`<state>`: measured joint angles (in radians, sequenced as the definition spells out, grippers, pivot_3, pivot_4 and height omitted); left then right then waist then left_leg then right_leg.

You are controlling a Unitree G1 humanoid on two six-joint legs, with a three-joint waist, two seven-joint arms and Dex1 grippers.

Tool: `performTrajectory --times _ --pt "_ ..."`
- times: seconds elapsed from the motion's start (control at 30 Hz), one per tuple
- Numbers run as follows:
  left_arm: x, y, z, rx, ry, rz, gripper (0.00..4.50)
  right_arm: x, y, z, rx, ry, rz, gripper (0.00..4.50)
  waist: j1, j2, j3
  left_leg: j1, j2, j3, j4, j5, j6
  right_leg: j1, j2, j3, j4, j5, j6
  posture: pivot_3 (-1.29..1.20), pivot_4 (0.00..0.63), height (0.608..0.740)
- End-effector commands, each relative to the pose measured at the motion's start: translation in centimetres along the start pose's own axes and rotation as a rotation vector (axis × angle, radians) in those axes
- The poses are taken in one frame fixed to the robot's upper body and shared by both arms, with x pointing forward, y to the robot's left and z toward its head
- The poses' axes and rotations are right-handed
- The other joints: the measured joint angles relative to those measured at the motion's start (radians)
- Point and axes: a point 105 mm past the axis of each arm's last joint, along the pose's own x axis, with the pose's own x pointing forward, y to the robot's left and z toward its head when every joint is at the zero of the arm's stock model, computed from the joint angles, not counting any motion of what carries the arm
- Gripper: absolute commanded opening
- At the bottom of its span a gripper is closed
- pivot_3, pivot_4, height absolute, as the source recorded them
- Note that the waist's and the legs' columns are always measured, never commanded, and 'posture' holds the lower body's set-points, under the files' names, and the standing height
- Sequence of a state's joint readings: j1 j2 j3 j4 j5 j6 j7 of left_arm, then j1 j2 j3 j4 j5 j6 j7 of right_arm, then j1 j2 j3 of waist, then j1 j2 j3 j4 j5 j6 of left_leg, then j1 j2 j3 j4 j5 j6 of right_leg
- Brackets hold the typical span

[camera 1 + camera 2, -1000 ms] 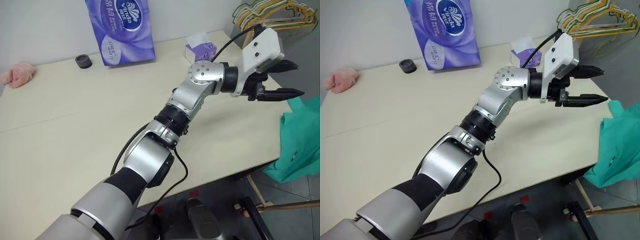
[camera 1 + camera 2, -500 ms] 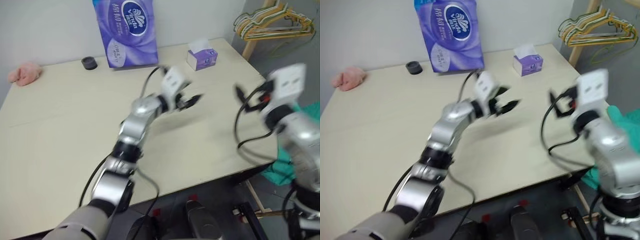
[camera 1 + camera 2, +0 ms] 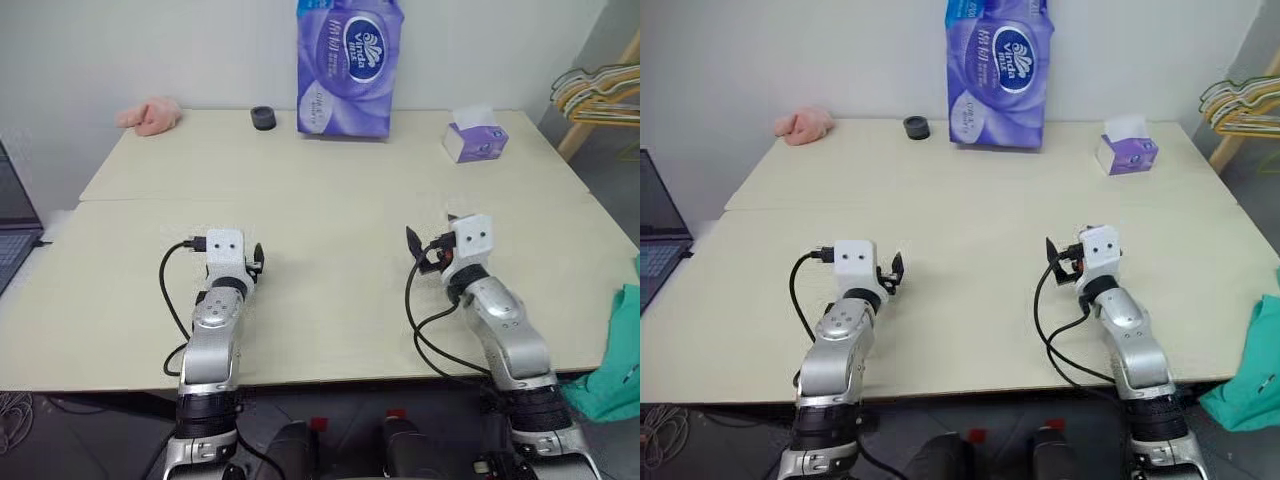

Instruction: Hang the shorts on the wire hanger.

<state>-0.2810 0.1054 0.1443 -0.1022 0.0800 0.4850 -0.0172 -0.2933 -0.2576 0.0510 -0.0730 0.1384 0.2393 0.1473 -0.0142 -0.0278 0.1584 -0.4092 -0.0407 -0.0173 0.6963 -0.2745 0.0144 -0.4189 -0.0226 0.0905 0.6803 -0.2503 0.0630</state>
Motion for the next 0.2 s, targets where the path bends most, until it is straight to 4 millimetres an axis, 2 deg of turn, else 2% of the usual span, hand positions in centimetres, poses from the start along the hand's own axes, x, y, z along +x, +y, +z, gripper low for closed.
performTrajectory --times 0.03,0.2 --pt "0.0 -0.4 1.9 -0.024 -0.095 -0.018 3.32 0.1 -0.3 0.7 -0.008 -0.062 -0.011 4.48 0.007 0.001 -0.003 0.0 0.0 0.0 0.0 0.0 0.0 0.0 0.0 0.0 0.0 0.0 0.0 0.06 0.1 0.74" --pt "0.3 0.5 1.8 -0.024 -0.1 0.001 3.32 -0.1 -0.4 -0.2 0.008 -0.045 -0.014 4.48 0.013 0.0 -0.009 0.0 0.001 -0.001 -0.001 0.0 -0.001 0.0 0.001 -0.001 0.0 0.0 0.0 0.08 0.095 0.74"
